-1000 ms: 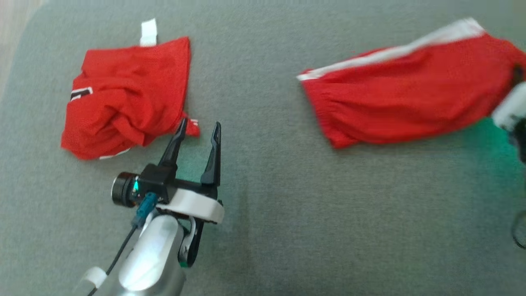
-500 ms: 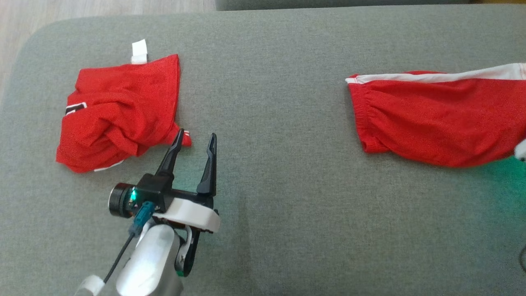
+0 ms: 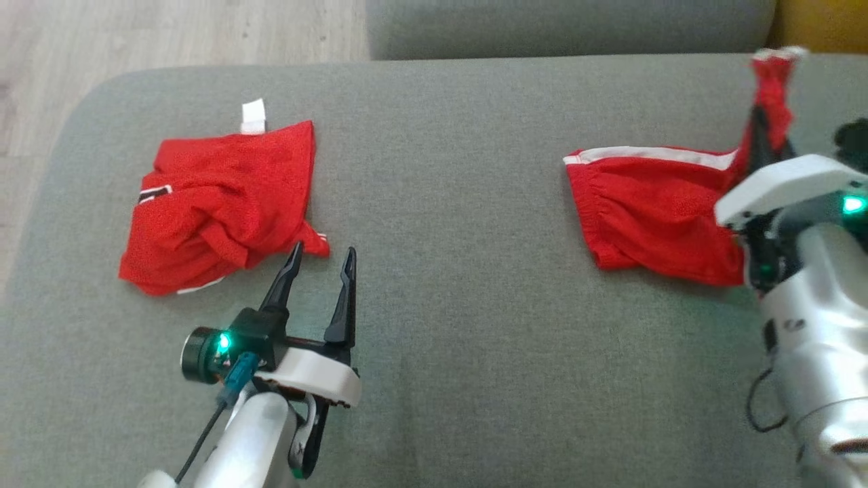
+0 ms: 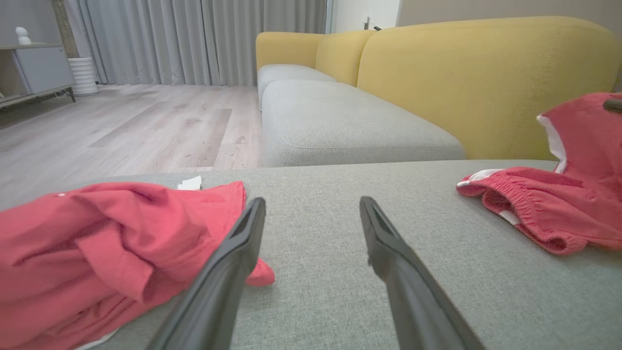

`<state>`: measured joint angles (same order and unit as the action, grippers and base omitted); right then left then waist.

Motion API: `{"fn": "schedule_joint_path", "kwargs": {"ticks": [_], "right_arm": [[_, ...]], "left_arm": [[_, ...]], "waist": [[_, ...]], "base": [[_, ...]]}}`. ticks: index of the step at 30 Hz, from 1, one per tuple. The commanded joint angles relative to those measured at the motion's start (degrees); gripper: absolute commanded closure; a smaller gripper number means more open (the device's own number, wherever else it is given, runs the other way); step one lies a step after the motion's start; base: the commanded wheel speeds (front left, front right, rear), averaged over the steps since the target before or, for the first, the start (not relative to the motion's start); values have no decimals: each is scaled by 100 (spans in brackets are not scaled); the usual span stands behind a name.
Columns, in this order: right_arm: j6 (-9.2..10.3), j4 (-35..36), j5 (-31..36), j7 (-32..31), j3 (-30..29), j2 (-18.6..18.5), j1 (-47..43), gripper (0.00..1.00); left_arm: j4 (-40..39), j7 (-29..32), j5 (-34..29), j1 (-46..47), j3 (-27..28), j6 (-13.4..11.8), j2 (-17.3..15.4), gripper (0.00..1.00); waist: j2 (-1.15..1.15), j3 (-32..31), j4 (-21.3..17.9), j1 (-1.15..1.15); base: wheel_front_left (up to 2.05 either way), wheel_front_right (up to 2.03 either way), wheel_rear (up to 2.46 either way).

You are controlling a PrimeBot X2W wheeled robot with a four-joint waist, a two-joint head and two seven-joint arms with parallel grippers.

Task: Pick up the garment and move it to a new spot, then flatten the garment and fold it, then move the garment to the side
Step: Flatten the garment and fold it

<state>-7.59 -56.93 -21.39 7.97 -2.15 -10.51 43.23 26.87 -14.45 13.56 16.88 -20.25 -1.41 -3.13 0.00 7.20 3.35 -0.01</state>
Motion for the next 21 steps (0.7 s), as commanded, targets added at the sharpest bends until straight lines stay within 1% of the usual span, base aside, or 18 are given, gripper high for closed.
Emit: {"fn": "schedule_joint_path", "kwargs": {"ticks": [1, 5, 11, 16, 20, 21], "right_arm": [[10, 307, -128, -15, 236, 101, -18, 100], [10, 793, -560, -142, 831, 246, -279, 100], [10, 1183, -909, -292, 1843, 237, -679, 100], [10, 1129, -966, -264, 2498, 116, -861, 100], [10, 825, -730, -109, 2938, 95, -868, 100], [10, 712, -624, -37, 3008, 97, -845, 88]], "left_arm": [[-159, -55, -24, 103, 207, 19, -71, 0], [-134, -55, -5, 51, 201, 16, -71, 0], [-100, -55, 22, -18, 196, 14, -94, 0], [-98, -55, 36, -51, 187, 1, -103, 0], [-116, -55, 52, -99, 197, -29, -108, 0], [-121, -55, 55, -111, 198, -33, -111, 0]], "waist": [[0, -54, 48, 1], [0, -136, 172, 1], [0, -193, 332, 1], [0, -193, 374, 1], [0, -196, 313, 1], [0, -197, 289, 1]], "base": [[0, 0, 0], [0, 0, 0], [0, 0, 0], [0, 0, 0], [0, 0, 0], [0, 0, 0]]}}
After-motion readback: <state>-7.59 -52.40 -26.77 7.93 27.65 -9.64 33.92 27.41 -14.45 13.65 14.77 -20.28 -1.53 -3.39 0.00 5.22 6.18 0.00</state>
